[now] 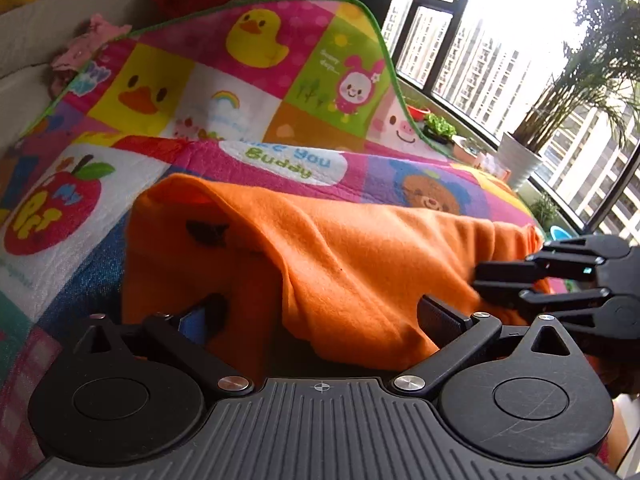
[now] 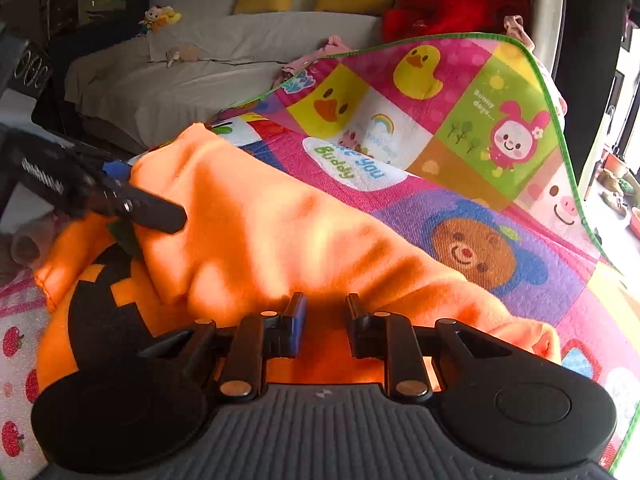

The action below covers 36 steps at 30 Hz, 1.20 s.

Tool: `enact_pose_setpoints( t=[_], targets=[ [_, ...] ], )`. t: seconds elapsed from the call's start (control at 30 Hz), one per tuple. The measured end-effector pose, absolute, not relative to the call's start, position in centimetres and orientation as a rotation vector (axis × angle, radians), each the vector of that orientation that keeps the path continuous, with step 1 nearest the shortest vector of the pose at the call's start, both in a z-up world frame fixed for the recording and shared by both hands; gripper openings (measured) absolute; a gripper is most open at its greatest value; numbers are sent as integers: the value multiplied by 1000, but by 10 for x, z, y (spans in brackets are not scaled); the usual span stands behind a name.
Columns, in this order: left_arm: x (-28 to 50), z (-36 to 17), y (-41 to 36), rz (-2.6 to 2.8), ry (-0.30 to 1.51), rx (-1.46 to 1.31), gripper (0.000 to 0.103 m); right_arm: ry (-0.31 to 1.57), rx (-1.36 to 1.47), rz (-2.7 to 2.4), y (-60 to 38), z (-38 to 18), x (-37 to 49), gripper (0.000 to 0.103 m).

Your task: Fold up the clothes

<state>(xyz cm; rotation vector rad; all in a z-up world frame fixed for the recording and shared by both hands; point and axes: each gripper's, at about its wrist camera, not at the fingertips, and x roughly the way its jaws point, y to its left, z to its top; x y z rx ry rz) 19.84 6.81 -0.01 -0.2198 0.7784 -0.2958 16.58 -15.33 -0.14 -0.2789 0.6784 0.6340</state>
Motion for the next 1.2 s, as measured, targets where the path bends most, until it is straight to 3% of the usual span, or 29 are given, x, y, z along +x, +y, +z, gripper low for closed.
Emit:
enact_pose_setpoints(
  t=[0.3,0.37,0.6,0.67,0.73,0.83,1.13,1.17,1.2],
  targets=[
    [221,-7,79,-347,814,-525,97,659,-263,626,-161,-4,151,21],
    [223,-9,76,-339,824,-512,82,652,-262,620,-163,-4,148,21],
    [224,-12,75,-298,829,-461,57,653,-197,609,-173,0,146,23],
    [222,-11,75,-291,828,-440,51,649,-168,609,-181,8,143,29],
    [221,-11,75,-287,824,-426,50,627,-124,589,-195,18,139,50],
    [221,-14,77,-289,823,-439,49,608,-48,522,-223,31,137,57],
    [222,-18,82,-299,811,-501,48,718,308,439,-265,3,166,57],
    [222,-17,81,-296,809,-499,46,720,319,455,-259,1,169,55],
    [221,-15,81,-292,805,-496,43,721,319,474,-251,-1,172,40]
  ],
)
